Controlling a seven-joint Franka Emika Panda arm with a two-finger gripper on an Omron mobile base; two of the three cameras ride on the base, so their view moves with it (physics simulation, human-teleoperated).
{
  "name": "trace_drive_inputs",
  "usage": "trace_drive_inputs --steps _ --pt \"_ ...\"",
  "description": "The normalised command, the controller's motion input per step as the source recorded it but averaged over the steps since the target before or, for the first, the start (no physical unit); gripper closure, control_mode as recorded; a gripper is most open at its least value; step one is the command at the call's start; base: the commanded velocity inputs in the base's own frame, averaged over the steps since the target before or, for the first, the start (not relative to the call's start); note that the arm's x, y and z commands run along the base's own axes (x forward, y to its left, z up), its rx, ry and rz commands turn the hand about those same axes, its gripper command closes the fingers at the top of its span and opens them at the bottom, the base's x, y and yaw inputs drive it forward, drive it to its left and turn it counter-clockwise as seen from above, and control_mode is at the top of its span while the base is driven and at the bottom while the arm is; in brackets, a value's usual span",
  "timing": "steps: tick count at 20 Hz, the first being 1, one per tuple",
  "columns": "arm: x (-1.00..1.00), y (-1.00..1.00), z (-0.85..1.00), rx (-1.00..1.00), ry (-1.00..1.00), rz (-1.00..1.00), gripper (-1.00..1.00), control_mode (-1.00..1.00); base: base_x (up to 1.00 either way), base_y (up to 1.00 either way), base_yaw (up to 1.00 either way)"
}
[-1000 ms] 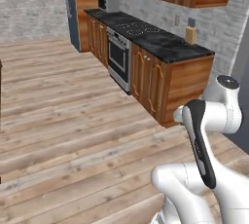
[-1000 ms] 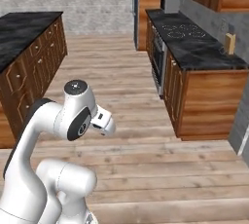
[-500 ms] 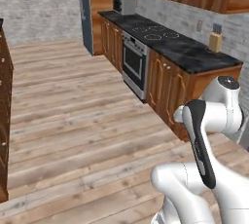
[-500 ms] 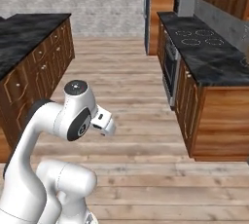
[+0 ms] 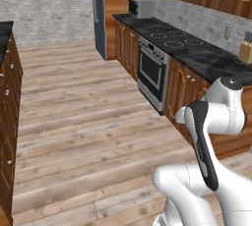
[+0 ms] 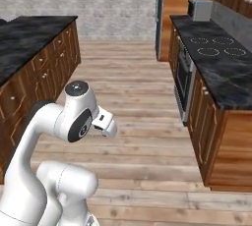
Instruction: Move the cutting board and knife to the sink. Then move spray from the cabinet to the counter.
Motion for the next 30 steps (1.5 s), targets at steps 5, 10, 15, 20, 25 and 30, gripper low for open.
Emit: trace_drive_inputs --steps 5,10,15,20,25,30 --pt "0.00 0.00 0.00 0.00 0.00 0.00 -1.00 1.00 0.84 0.11 0.07" --pt "0.00 0.00 0.00 0.00 0.00 0.00 -1.00 1.00 0.81 0.10 0.07" --pt "0.00 0.00 0.00 0.00 0.00 0.00 -1.00 1.00 0.79 0.08 0.08" --pt "0.00 0.00 0.00 0.00 0.00 0.00 -1.00 1.00 0.77 0.06 0.09" --pt "0.00 0.00 0.00 0.00 0.00 0.00 -1.00 1.00 0.75 0.09 0.08" --pt "0.00 0.00 0.00 0.00 0.00 0.00 -1.00 1.00 0.73 0.09 0.05"
